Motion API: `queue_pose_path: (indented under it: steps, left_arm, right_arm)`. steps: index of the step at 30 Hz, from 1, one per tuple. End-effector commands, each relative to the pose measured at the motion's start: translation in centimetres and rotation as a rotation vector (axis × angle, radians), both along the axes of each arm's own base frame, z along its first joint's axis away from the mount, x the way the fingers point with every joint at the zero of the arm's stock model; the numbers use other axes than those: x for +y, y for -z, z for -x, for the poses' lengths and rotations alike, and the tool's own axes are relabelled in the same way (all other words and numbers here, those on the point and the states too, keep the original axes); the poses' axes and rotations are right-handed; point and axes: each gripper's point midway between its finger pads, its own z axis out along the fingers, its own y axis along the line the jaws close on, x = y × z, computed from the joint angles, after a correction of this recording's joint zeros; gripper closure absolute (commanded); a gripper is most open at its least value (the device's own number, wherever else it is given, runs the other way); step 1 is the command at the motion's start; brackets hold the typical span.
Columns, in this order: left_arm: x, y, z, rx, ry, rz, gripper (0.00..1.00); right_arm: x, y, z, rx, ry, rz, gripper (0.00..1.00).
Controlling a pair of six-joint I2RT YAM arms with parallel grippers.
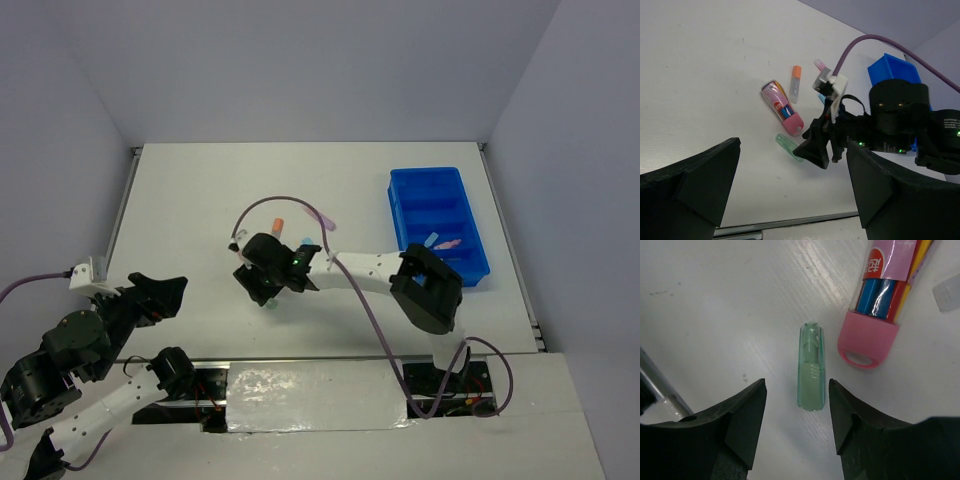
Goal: Sort the stationery into containers
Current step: Pick up the stationery from the center of the board, then place the stationery in the storage box.
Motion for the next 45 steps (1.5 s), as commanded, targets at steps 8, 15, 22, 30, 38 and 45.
queue_pose_path:
  steps: [8,15,22,30,38,45]
  left_arm:
    - [-0.3,-0.6,-0.3,-0.016,0.005,0.003,0.01]
    - [-0.1,-0.8,-0.2,-0.027,0.005,0.014,0.01]
    - [-0.2,-0.8,-0.1,-0.03,0.012,0.012,0.01]
    - [-0.2,-0.9,0.0,-0.036,0.015,0.021,0.01]
    - [-0.2,-1.0,0.0,-0.043,0.021,0.023,0.01]
    - [-0.1,-1.0,0.1,-0.045,0.017,0.026,0.01]
  right_arm:
    - [0.3,4.7,-0.3,-0.058,-0.035,0.2,0.4]
    - [-0.9,7.5,2.4,-0.028,-0.067,0.269,0.74]
    - [1.0,1.7,7.1,0.076,-0.179,-0.034,0.98]
    - [-6.3,-11.8,-0.6,-0.011,0.063,-0.424,0.98]
    - [-37.0,-10.3,-13.3,-0.187,1.405,-0.445,0.99]
    - [-47.5,-7.5,-12.8,-0.202,1.854,-0.487,0.95]
